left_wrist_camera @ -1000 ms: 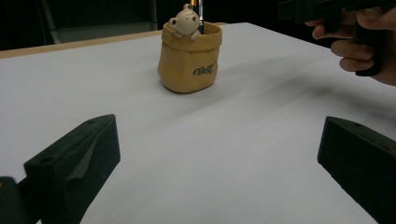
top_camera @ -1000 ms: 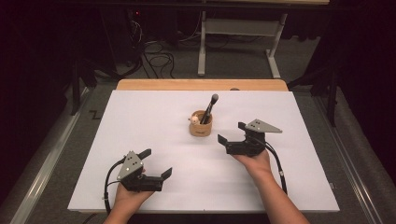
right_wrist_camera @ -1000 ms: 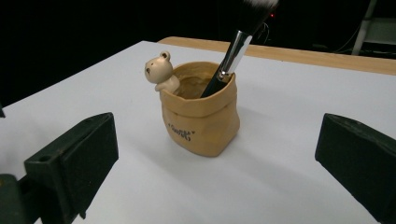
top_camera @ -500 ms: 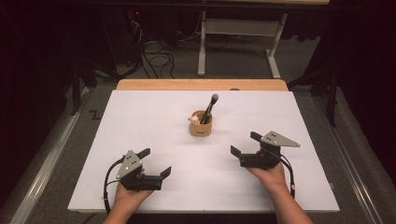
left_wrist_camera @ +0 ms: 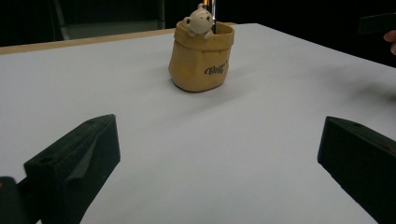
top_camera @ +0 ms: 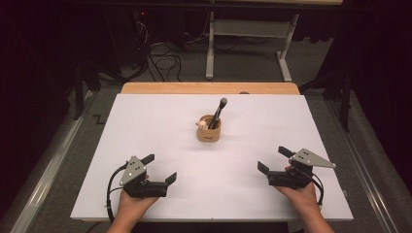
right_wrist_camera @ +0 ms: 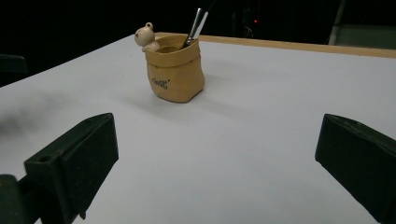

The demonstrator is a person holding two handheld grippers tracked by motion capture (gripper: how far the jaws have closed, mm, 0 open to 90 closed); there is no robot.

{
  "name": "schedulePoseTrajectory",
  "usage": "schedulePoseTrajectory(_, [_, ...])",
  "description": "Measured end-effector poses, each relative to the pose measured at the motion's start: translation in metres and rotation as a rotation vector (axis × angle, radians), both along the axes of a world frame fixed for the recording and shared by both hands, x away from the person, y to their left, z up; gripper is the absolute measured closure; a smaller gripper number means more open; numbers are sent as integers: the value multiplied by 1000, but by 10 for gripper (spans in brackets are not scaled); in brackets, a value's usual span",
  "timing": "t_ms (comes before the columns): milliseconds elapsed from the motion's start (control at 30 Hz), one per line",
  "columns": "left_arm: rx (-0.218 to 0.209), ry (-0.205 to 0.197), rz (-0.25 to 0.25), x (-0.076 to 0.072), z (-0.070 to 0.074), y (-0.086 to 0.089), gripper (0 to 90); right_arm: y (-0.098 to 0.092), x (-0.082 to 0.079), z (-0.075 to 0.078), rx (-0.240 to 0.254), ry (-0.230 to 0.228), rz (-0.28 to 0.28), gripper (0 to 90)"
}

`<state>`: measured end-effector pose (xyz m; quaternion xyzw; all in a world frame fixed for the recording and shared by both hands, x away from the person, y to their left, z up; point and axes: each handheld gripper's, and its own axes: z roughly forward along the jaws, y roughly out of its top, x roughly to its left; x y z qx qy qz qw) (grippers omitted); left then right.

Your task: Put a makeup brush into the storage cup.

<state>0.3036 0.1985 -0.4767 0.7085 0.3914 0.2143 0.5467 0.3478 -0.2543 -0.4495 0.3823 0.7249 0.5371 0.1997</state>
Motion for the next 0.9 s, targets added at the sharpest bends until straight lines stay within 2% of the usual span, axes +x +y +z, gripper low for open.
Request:
schedulePoseTrajectory(233, [-2,2,7,-2,1,1,2,-17,-14,0,10,-36,-13,3])
schedulePoseTrajectory(433, [-3,2,8,-1,1,1,2,-12,-20,3,6,-59,-7,3])
schedulePoseTrajectory(900, [-13,-8,19,-2,4,6,2,-9,-20,0,-6,-52,-2,2])
